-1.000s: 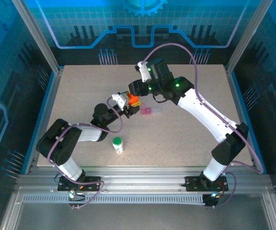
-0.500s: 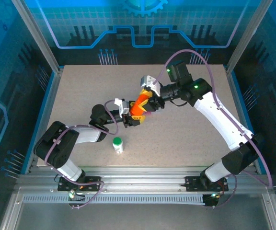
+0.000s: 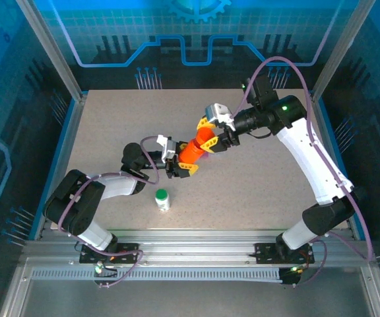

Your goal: Sort the pills into containers

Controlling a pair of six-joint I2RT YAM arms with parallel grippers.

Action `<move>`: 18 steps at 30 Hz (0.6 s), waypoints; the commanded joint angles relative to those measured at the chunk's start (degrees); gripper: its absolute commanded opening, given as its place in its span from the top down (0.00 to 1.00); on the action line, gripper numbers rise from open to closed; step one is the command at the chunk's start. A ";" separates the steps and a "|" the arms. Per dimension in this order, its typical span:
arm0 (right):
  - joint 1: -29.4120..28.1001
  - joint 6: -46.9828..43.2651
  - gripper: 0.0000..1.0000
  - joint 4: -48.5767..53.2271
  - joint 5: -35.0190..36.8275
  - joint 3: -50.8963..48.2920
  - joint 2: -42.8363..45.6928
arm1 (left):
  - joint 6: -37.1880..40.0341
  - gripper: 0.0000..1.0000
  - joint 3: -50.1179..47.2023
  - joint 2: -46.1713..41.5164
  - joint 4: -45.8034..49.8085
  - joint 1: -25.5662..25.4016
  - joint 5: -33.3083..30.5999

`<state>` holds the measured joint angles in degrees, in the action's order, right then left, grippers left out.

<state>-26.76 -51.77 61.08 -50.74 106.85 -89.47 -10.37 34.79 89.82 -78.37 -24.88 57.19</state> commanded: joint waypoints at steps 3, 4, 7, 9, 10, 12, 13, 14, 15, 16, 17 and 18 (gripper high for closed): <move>1.97 20.28 0.69 -21.59 7.61 -8.58 5.27 | 5.15 0.95 -1.12 -1.71 -0.09 1.04 -7.86; 1.98 24.51 0.70 -28.36 12.10 -12.97 7.82 | 6.57 0.95 -1.53 -2.25 1.19 1.07 -10.50; 2.49 32.92 0.73 -39.95 21.98 -22.61 13.80 | 10.17 0.96 -1.94 -4.11 6.65 1.20 -15.83; 3.07 37.43 0.77 -42.75 27.74 -26.06 16.19 | 11.81 0.97 -1.74 -5.22 10.74 1.22 -19.05; 3.36 39.32 0.78 -43.66 30.23 -27.54 17.34 | 12.35 0.97 -1.65 -5.65 12.38 1.16 -20.90; 4.24 43.35 0.79 -45.21 33.72 -30.17 19.17 | 13.34 0.97 -1.74 -6.44 14.75 1.18 -24.17; 4.67 44.99 0.79 -45.90 34.49 -31.57 20.18 | 13.53 0.97 -1.66 -6.72 15.93 1.18 -26.13; 5.00 46.49 0.79 -46.49 35.40 -32.76 20.89 | 13.54 0.97 -1.44 -7.13 16.93 1.18 -27.81; 5.22 48.35 0.79 -46.90 37.16 -33.95 21.55 | 13.49 0.96 -0.90 -7.65 18.97 1.21 -30.31; 5.30 50.08 0.79 -47.02 38.98 -35.01 22.10 | 13.52 0.96 0.06 -8.36 22.33 1.10 -32.46; 5.34 51.45 0.79 -47.06 40.43 -35.91 22.44 | 13.68 0.97 1.00 -9.04 25.69 1.08 -33.88; 5.45 52.89 0.81 -47.04 42.07 -36.99 22.80 | 13.77 0.97 2.15 -9.87 29.55 0.91 -35.55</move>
<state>-22.04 -6.98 18.00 -16.01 72.23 -67.77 1.45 33.74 82.85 -58.22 -24.32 29.65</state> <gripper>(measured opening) 0.493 0.537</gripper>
